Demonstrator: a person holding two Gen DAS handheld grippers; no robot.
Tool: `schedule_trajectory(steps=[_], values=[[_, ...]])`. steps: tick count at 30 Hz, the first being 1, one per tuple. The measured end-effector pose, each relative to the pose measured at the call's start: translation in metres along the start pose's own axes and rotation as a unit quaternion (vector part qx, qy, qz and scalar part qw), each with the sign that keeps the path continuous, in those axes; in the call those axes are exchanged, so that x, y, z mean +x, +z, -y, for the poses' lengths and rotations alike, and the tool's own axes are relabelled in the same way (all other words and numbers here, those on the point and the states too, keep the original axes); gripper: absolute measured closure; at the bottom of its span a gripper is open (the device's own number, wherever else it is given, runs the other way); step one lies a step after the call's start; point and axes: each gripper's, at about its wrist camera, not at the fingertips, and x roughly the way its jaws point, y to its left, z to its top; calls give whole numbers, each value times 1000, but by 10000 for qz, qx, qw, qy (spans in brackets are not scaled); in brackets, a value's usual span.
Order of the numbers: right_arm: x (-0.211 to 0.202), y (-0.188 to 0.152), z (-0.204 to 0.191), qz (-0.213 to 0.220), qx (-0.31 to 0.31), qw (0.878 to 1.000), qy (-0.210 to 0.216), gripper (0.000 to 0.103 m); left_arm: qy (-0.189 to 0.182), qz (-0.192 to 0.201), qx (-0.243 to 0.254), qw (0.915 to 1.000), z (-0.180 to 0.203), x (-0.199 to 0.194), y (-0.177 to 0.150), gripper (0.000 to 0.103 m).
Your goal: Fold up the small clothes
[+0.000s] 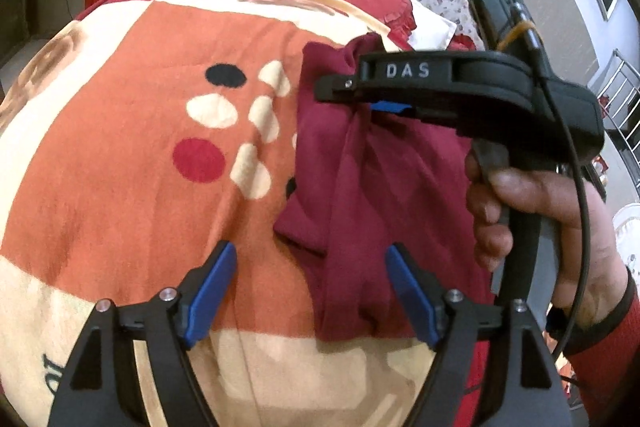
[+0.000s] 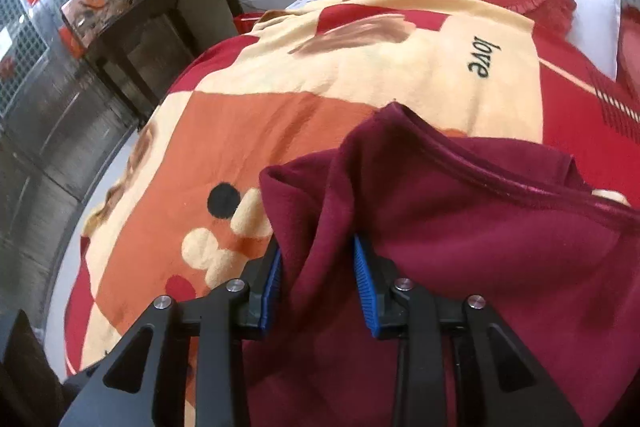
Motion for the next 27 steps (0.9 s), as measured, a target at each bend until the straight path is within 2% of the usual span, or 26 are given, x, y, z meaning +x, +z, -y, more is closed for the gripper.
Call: schedule_trajectory(steps=[4, 7, 9, 10, 11, 12, 15, 17, 19, 21, 23, 24, 25, 27], values=[[-12, -4, 5, -3, 188, 9994, 298, 41, -69, 8, -59, 10000, -4, 2, -1, 22], [-29, -13, 6, 283, 157, 9988, 368, 41, -147, -14, -162, 9998, -11, 5, -4, 22], [-38, -17, 5, 511, 112, 9983, 259, 43, -227, 13, -220, 9995, -14, 5, -5, 22], [-41, -18, 4, 619, 82, 9979, 154, 54, -240, 14, -215, 9995, -14, 5, -5, 22], [-41, -18, 3, 653, 60, 9978, 24, 61, -241, 12, -196, 9995, -14, 5, -5, 22], [-38, -17, 2, 606, 56, 9981, -69, 65, -240, 10, -173, 9996, -14, 5, -6, 22], [-10, -11, -2, 246, 125, 9996, -23, 69, -247, 18, -195, 9995, -15, 6, -6, 22], [7, -9, -12, 56, -66, 9998, -159, 70, -251, 36, -213, 9995, -15, 6, -7, 22], [8, -9, -17, 55, -276, 9993, -263, 70, -273, 42, -203, 9994, -15, 7, -7, 21], [-2, -10, -12, 111, -245, 9995, -155, 70, -337, 55, -173, 9993, -16, 7, -8, 20], [-17, -10, -4, 262, -58, 9996, -74, 66, -378, 83, -158, 9991, -17, 8, -10, 19], [-20, -9, -2, 310, -16, 9995, -70, 55, -379, 94, -152, 9991, -17, 8, -11, 19], [-23, -7, -2, 367, 31, 9993, -93, 36, -375, 108, -148, 9991, -16, 8, -11, 18], [-20, -4, -5, 341, 40, 9994, -73, 23, -369, 117, -139, 9992, -16, 7, -12, 18]])
